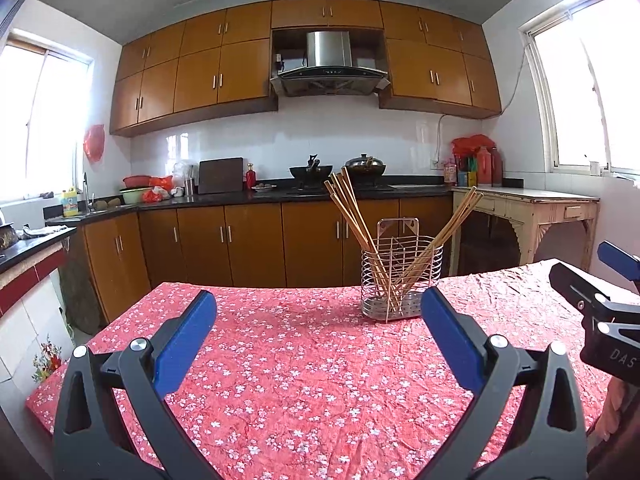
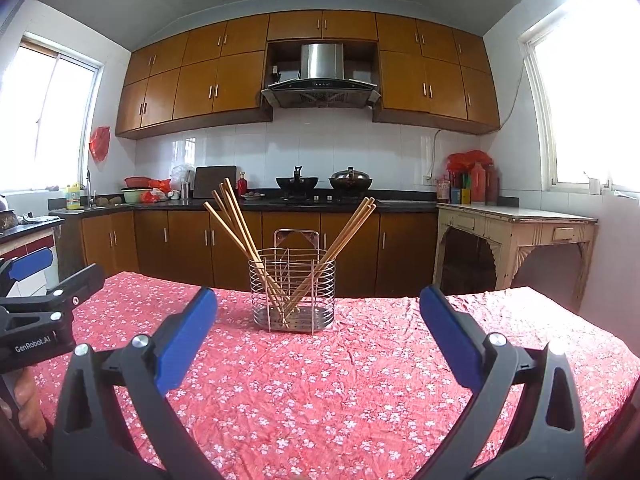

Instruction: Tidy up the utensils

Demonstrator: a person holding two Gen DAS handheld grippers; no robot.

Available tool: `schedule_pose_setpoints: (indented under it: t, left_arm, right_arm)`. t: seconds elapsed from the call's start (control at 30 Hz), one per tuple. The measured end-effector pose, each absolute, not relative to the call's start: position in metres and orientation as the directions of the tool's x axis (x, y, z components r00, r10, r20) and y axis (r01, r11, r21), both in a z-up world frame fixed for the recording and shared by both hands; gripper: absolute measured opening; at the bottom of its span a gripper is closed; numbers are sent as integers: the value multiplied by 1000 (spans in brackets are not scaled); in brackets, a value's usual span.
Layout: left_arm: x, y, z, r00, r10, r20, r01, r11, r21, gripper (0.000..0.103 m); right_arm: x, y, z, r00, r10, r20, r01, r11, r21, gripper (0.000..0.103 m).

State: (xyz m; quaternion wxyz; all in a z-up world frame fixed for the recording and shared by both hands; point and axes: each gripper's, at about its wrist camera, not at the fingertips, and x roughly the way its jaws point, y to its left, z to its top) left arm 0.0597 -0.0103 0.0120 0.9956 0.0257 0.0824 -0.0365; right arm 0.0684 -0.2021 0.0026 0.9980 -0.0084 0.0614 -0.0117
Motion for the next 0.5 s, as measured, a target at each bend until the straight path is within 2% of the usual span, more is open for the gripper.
schedule_pose_setpoints:
  t: [0.5]
  left_arm:
    - [60,-6,5,979,-65,-193,71,997,25,101]
  right_arm:
    - [69,-198,-4,991,-21,-130,18,1000,-22,99]
